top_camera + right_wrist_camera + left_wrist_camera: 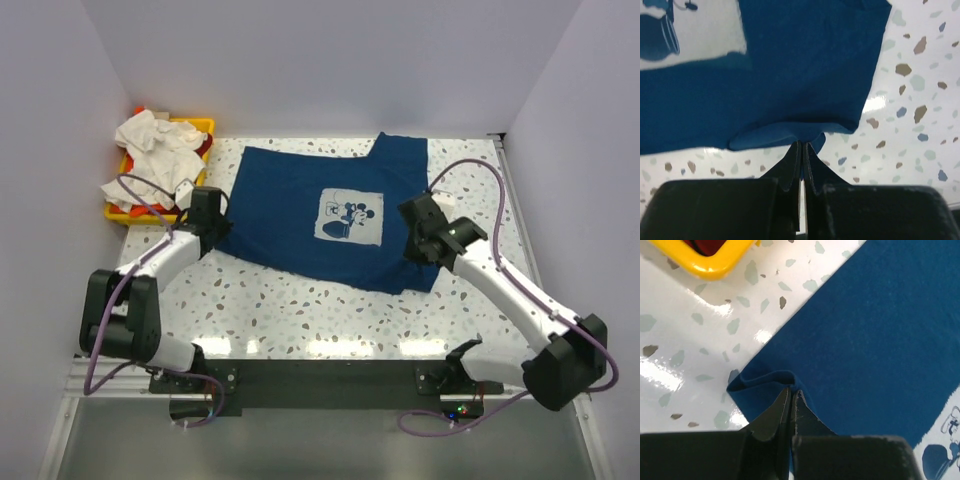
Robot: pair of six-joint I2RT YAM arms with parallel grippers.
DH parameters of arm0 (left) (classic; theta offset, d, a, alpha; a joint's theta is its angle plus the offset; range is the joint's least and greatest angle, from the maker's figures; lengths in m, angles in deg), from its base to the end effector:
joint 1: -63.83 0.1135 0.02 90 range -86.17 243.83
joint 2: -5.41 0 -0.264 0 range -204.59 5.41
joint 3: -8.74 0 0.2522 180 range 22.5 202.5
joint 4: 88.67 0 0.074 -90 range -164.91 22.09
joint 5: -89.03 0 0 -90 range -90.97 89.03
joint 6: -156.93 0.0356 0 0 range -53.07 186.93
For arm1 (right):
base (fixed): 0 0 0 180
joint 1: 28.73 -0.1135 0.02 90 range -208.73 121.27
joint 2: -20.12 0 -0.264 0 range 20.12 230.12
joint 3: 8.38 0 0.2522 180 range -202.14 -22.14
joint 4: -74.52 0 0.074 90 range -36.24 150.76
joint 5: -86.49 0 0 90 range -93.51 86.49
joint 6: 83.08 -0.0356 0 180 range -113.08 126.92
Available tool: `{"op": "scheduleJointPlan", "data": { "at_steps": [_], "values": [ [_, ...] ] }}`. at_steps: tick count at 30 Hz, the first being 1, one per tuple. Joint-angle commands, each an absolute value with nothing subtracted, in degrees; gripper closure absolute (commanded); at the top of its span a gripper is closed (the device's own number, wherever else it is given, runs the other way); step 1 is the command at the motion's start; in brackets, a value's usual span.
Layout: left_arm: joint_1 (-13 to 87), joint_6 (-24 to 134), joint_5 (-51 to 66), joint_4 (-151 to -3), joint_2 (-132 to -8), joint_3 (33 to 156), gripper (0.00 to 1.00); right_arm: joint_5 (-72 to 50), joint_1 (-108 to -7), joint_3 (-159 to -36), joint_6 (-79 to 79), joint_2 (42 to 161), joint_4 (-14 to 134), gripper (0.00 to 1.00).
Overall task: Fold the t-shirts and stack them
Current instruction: Fold the tshirt
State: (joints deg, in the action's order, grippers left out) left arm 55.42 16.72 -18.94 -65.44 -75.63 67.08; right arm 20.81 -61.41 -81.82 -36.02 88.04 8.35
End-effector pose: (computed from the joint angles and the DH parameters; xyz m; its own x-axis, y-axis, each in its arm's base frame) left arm 0.2851 -0.0310 0.1995 -0.3987 -0.6799 -0.6155 -0.5930 0.7030 -0.3926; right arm 0.1964 0.1086 0.2896 -0.7565 0.2522 -0.6034 0.2640 0.9619 0.0711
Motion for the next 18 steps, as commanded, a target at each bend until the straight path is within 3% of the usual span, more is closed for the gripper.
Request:
{"op": "scheduleJointPlan", "data": {
  "at_steps": [1, 18],
  "values": [
    [55.21, 16.22, -20.65, -63.23, -81.23, 73.29, 1.00, 17.51, -55.46, -86.29, -29.75, 93.05, 16.54, 1.00],
    [56.71, 16.22, -19.34, -60.24, -95.40, 89.29, 1.00, 7.75, -45.87, -95.96, -27.10, 111.52, 27.27, 1.00]
  ]
}}
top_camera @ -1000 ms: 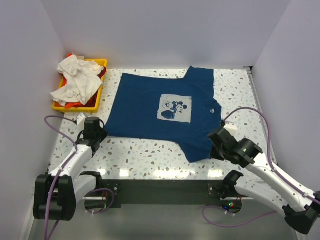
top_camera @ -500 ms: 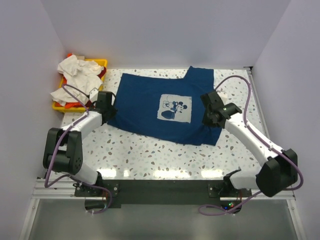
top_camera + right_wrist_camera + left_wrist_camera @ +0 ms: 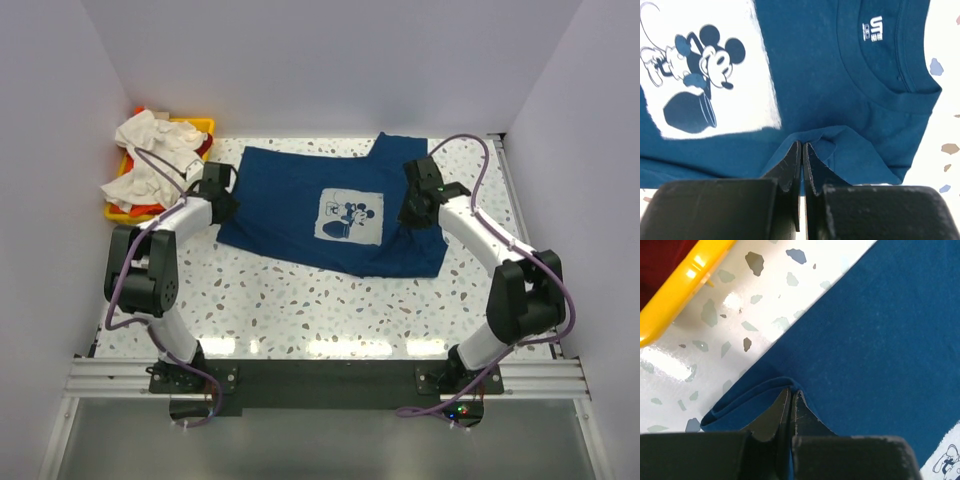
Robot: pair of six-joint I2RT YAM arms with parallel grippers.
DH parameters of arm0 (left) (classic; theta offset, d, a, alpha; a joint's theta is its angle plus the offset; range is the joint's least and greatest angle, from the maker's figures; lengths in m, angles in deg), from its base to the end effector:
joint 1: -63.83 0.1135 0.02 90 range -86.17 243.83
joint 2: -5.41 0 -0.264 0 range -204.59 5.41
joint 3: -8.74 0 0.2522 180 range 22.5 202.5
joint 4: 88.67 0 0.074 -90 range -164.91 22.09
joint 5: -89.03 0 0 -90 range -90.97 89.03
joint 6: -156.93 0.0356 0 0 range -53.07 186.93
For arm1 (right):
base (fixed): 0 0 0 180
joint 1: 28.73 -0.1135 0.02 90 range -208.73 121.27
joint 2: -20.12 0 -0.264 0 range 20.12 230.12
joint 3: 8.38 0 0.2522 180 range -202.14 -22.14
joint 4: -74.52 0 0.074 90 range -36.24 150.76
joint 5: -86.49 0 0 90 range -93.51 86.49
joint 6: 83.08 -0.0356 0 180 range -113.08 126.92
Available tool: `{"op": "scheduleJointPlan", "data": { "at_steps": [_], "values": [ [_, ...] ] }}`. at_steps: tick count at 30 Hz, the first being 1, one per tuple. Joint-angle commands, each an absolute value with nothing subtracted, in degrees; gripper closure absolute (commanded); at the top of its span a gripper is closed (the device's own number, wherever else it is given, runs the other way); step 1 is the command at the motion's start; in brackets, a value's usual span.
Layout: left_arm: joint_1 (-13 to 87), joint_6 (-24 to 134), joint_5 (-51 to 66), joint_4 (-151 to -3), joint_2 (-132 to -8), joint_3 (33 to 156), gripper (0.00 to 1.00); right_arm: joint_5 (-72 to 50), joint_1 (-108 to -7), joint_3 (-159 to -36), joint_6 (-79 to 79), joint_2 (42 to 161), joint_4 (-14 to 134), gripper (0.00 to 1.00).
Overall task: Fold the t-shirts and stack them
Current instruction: Fold the tshirt
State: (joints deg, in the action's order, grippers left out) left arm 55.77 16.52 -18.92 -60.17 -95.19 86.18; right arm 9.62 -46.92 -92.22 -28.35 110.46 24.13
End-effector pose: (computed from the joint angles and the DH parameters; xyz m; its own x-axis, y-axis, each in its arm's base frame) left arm 0.3653 -0.0406 0.1892 -0.4518 -0.6764 -0.5816 -0.6341 0.7021 -0.3240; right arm 0.3175 0.0958 0.2579 -0.7572 0.3431 -0.5558 0.3075 0.9380 0.1601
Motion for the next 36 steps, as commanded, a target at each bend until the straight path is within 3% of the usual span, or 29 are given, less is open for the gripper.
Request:
{"op": "scheduleJointPlan", "data": {
  "at_steps": [1, 24, 36],
  "values": [
    [56.80, 16.31, -19.34, -60.15, -95.92, 89.56, 1.00, 7.22, -45.08, -96.32, -27.10, 112.13, 27.27, 1.00],
    [59.08, 17.71, -18.19, -61.11, -96.10, 91.67, 1.00, 2.82, -36.46, -101.86, -26.31, 113.46, 27.62, 1.00],
    [59.08, 19.21, -17.14, -60.32, -99.18, 96.68, 1.00, 0.80, -33.12, -98.08, -26.66, 111.44, 29.82, 1.00]
  ]
}}
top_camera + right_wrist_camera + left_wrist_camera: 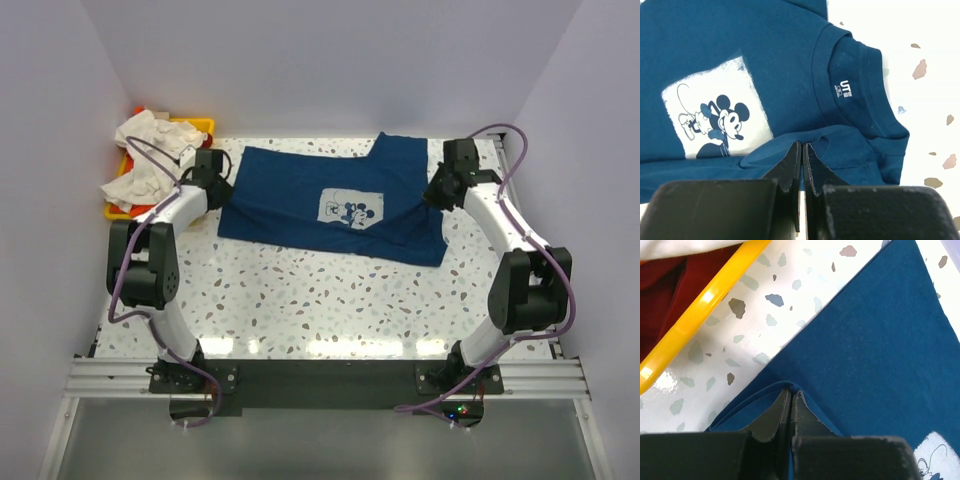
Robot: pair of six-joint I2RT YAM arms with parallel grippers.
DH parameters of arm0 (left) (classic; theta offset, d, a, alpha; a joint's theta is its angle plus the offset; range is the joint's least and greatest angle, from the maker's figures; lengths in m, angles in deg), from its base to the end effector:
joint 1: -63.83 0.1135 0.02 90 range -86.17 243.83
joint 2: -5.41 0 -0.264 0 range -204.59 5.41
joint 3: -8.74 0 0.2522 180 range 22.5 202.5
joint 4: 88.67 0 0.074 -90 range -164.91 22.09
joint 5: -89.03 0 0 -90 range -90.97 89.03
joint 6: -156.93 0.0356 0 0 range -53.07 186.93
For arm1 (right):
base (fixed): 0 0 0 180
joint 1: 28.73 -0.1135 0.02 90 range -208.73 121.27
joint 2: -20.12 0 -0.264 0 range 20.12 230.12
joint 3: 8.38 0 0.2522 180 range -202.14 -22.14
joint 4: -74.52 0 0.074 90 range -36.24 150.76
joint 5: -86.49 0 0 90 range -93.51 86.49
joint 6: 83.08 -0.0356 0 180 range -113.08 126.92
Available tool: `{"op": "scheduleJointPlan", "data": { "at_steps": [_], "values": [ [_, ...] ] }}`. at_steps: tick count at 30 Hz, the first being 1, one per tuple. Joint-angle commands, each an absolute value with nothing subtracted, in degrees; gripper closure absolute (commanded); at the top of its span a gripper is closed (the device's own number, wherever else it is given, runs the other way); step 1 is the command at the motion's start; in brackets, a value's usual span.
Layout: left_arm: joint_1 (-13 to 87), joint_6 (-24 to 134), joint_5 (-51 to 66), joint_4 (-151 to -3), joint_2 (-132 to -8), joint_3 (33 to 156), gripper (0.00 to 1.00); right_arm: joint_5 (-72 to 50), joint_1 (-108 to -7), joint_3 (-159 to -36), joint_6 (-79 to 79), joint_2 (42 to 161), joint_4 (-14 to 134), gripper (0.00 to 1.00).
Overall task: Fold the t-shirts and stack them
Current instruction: Fold the tshirt
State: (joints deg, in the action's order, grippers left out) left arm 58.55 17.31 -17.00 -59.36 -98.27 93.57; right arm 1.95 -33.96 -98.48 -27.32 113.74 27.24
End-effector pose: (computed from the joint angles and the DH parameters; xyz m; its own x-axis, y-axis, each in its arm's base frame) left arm 0.3925 -0.0264 0.2079 -0.4083 -0.6975 -0.5889 -0.6266 0.6832 -0.3749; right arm 0.3564 0.0292 0.2767 -0.6553 0.5025 -0.5640 0.4087 0.8638 0.2947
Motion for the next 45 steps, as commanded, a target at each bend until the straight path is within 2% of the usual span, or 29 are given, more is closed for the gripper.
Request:
{"op": "scheduleJointPlan", "data": {
  "at_steps": [1, 9, 28, 39, 41, 42, 45],
  "values": [
    [59.08, 19.38, -17.05, -60.15, -99.44, 97.11, 1.00, 0.71, -33.12, -98.08, -26.57, 111.52, 29.82, 1.00],
    [59.08, 20.00, -17.49, -59.18, -101.20, 99.05, 1.00, -0.43, -31.01, -97.20, -26.75, 111.00, 30.78, 1.00],
    [59.87, 20.70, -16.70, -59.71, -101.82, 99.32, 1.00, -4.65, -31.01, -109.23, -24.99, 118.64, 28.68, 1.00],
    [59.87, 20.96, -15.64, -60.23, -103.75, 100.55, 1.00, -4.83, -31.10, -111.61, -24.37, 122.07, 28.06, 1.00],
    [59.87, 21.31, -15.29, -60.41, -104.45, 100.98, 0.96, -4.48, -31.10, -111.79, -24.37, 122.94, 28.15, 1.00],
    [59.87, 21.93, -15.03, -60.67, -104.63, 101.25, 0.89, -4.47, -31.10, -112.05, -24.28, 123.30, 28.15, 1.00],
    [59.87, 23.68, -13.80, -61.90, -104.72, 101.42, 0.78, -4.30, -31.10, -112.66, -24.20, 125.06, 28.06, 1.00]
  ]
}}
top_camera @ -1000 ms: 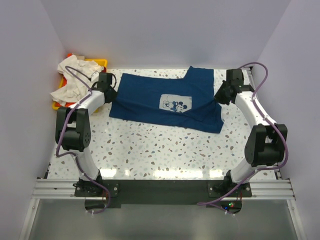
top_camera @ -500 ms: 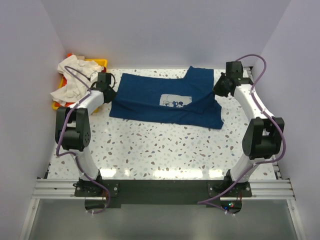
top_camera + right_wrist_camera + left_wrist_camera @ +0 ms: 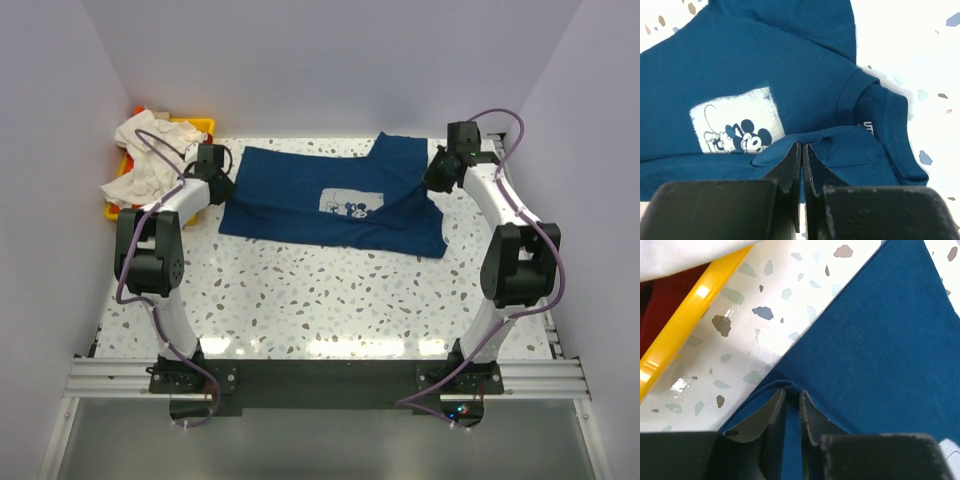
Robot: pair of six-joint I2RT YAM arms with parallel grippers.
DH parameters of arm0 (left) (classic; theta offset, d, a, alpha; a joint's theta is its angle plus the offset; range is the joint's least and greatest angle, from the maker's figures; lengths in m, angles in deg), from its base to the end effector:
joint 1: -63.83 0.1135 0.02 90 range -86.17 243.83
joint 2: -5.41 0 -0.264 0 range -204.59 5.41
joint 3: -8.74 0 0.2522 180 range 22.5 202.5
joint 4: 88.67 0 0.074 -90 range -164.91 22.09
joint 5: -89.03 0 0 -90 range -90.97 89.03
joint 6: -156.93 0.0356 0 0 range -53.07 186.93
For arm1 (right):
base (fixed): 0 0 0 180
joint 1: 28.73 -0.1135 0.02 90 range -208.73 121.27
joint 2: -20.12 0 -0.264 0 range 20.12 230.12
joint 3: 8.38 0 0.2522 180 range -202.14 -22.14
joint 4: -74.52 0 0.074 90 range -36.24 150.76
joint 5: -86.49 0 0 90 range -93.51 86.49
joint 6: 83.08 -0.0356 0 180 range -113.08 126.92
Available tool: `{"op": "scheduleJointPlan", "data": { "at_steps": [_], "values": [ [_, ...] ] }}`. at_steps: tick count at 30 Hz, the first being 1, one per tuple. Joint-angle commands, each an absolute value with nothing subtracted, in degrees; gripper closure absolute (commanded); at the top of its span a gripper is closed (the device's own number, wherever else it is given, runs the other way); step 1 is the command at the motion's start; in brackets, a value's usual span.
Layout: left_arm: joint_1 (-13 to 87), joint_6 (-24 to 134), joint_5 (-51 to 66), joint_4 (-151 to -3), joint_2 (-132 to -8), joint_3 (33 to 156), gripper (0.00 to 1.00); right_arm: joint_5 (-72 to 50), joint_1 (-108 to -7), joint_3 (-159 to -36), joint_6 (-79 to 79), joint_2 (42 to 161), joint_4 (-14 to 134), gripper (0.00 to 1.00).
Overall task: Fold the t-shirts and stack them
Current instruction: Fold the tshirt
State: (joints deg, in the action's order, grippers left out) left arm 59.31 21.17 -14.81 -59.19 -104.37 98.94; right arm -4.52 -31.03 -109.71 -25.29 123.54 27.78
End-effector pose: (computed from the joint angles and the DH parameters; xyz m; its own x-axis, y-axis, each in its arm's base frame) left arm 0.4175 -0.0245 0.1954 -0.4682 -0.6608 -0.5866 -0.5951 0.7266 -0.3434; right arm 0.4051 0.0169 0.2786 -0.6640 0.5067 -0.5499 0.3572 0.8610 0.3621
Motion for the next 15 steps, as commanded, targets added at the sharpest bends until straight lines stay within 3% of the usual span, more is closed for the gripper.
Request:
{"op": "scheduleJointPlan", "data": {
  "at_steps": [1, 4, 5, 6, 8, 15],
  "values": [
    [59.87, 23.86, -13.62, -61.99, -104.54, 101.42, 0.68, -4.04, -31.10, -113.02, -24.28, 125.58, 27.97, 0.99],
    [59.87, 23.17, -14.15, -61.90, -102.18, 99.42, 0.51, -3.68, -31.10, -114.16, -23.49, 126.99, 27.45, 0.77],
    [59.87, 22.64, -14.50, -61.91, -100.17, 98.36, 0.50, -3.68, -31.10, -114.34, -23.14, 127.17, 27.10, 0.63],
    [59.87, 21.68, -14.68, -62.17, -99.02, 96.00, 0.47, -3.68, -31.10, -114.16, -23.14, 126.82, 27.01, 0.59],
    [59.79, 20.53, -15.38, -62.08, -95.34, 93.27, 0.47, -3.68, -31.10, -112.85, -23.23, 125.77, 27.53, 0.53],
    [59.26, 16.57, -17.23, -65.32, -84.86, 77.28, 0.50, -4.55, -31.62, -97.23, -24.81, 119.44, 33.68, 0.53]
  ]
}}
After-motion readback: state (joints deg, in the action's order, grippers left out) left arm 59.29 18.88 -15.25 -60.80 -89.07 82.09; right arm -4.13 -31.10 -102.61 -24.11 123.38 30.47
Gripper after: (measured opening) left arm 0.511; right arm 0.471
